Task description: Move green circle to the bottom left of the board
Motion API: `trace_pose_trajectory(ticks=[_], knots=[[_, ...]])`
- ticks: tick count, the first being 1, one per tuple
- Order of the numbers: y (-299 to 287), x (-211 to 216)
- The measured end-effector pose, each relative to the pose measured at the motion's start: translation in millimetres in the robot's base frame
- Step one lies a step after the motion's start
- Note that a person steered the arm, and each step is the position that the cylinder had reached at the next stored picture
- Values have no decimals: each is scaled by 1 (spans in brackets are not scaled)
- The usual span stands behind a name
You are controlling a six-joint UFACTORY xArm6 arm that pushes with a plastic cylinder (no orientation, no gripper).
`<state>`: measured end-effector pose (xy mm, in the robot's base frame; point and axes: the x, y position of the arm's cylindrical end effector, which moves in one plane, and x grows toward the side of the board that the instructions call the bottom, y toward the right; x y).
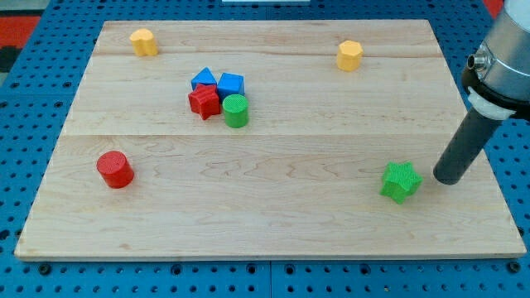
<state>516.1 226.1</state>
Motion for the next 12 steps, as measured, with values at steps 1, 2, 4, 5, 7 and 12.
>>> trace_pose_trajectory(ticks=[1, 2, 4, 5, 7, 12], knots=[[0, 0], [0, -2], [-8, -30], [-19, -51], [-89, -85], [-243, -130]])
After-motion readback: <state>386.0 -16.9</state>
